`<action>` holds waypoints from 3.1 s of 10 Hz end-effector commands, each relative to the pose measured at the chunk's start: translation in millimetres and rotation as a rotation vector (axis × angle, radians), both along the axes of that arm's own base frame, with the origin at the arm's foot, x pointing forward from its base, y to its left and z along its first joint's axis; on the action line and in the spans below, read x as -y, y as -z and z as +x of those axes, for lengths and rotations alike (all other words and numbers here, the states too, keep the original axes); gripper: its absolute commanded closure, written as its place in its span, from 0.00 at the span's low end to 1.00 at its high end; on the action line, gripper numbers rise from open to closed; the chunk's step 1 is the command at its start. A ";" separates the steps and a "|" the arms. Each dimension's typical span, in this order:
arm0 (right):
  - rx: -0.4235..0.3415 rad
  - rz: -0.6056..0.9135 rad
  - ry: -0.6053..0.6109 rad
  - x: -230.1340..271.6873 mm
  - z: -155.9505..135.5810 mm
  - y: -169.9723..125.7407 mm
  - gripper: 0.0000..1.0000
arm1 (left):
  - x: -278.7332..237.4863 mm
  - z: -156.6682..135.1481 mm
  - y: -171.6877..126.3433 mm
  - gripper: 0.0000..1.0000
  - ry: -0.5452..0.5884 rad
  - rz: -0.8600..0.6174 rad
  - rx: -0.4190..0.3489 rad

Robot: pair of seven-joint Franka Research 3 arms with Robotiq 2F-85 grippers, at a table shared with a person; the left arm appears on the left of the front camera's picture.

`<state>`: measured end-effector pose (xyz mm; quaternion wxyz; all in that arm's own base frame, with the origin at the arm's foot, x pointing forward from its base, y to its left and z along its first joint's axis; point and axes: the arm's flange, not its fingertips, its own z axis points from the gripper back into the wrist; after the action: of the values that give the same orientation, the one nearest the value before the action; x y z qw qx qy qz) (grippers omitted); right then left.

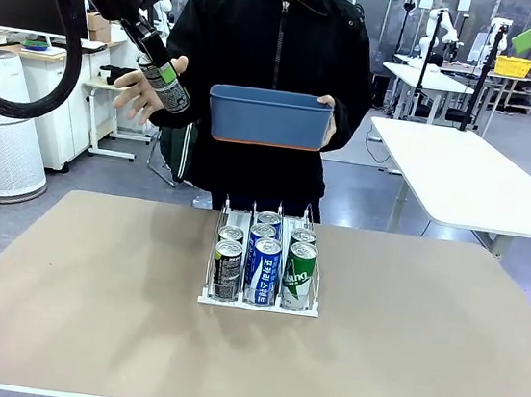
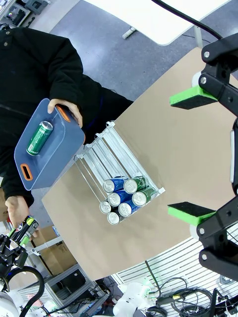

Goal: Fill the beverage cans into the dispenser.
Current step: Place the picked Pepsi coke in the line of the Automatic Can Dispenser with the same cans.

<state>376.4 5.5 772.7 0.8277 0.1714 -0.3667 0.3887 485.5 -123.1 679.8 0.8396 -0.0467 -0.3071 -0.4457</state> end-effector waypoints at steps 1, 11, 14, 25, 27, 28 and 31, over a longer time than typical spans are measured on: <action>-0.003 0.001 -0.002 -0.5 -0.1 1.5 0.00 | -1.3 0.0 -1.6 0.62 -0.003 -0.002 0.007; -0.003 0.001 -0.002 -0.5 -0.1 1.5 0.00 | -1.3 0.0 -1.6 0.62 -0.003 -0.002 0.007; -0.003 0.001 -0.002 -0.5 -0.1 1.5 0.00 | -1.3 0.0 -1.6 0.62 -0.003 -0.002 0.007; -0.003 0.001 -0.002 -0.5 -0.1 1.5 0.00 | 112.1 -100.9 47.7 0.42 0.173 0.157 -0.141; -0.003 0.001 -0.002 -0.5 -0.1 1.5 0.00 | 132.9 -113.7 79.7 0.42 0.380 0.219 -0.172; -0.003 0.001 -0.002 -0.5 -0.1 1.5 0.00 | 145.5 -119.7 91.8 0.42 0.378 0.199 -0.182; -0.003 0.001 -0.002 -0.5 -0.1 1.5 0.00 | 157.4 -125.5 109.9 0.42 0.402 0.193 -0.218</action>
<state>376.5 5.6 772.7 0.8277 0.1713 -0.3666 0.3888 355.6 -286.7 566.3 0.7647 -0.0630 -0.1443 -0.6248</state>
